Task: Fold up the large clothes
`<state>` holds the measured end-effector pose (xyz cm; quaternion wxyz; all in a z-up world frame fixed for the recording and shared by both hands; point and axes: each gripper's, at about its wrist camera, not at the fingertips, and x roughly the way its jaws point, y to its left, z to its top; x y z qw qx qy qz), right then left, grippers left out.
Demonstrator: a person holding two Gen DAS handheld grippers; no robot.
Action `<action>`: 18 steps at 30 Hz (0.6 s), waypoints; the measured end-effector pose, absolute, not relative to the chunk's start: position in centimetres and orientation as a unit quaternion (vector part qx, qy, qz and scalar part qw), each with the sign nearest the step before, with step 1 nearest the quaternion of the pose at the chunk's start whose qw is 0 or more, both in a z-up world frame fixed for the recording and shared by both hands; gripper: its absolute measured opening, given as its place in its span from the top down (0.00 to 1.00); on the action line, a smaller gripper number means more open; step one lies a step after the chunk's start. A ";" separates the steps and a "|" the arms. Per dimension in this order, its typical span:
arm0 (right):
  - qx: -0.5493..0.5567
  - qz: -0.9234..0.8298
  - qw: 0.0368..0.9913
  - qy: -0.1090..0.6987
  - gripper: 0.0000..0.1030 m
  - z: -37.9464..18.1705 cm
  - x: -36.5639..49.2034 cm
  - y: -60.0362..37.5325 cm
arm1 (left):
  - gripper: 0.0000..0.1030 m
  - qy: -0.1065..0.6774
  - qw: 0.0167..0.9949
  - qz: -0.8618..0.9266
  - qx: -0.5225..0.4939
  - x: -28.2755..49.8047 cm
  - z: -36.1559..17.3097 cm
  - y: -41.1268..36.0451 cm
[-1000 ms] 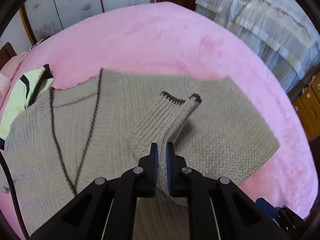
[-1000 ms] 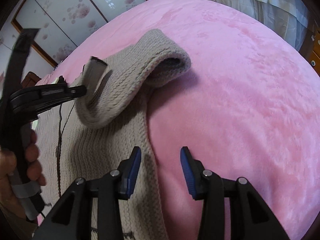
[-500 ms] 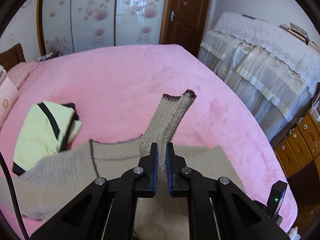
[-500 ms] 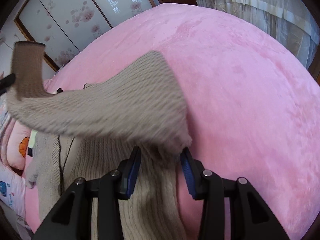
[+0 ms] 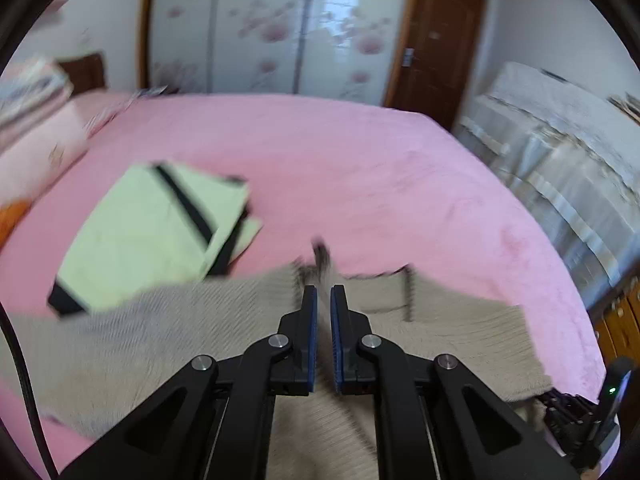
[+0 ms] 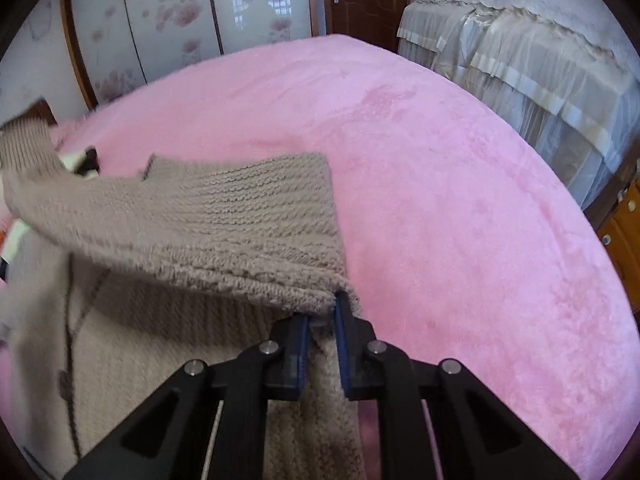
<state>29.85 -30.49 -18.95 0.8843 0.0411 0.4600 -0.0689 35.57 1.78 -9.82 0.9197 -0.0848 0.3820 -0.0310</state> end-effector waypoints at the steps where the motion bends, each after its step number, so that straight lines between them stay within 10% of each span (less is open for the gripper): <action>1: 0.039 -0.067 0.882 0.465 0.88 -19.3 29.8 -30.4 | 0.96 0.396 0.913 -0.020 -0.097 35.3 -11.5 3.0; 8: -0.014 -0.067 0.879 0.473 0.75 -19.4 29.1 -28.7 | 0.95 0.495 0.854 -0.001 -0.162 33.3 -21.1 8.8; 18: -0.006 -0.046 0.886 0.461 0.69 -17.7 27.4 -27.9 | 0.48 0.500 0.846 -0.092 -0.160 38.8 -19.7 4.9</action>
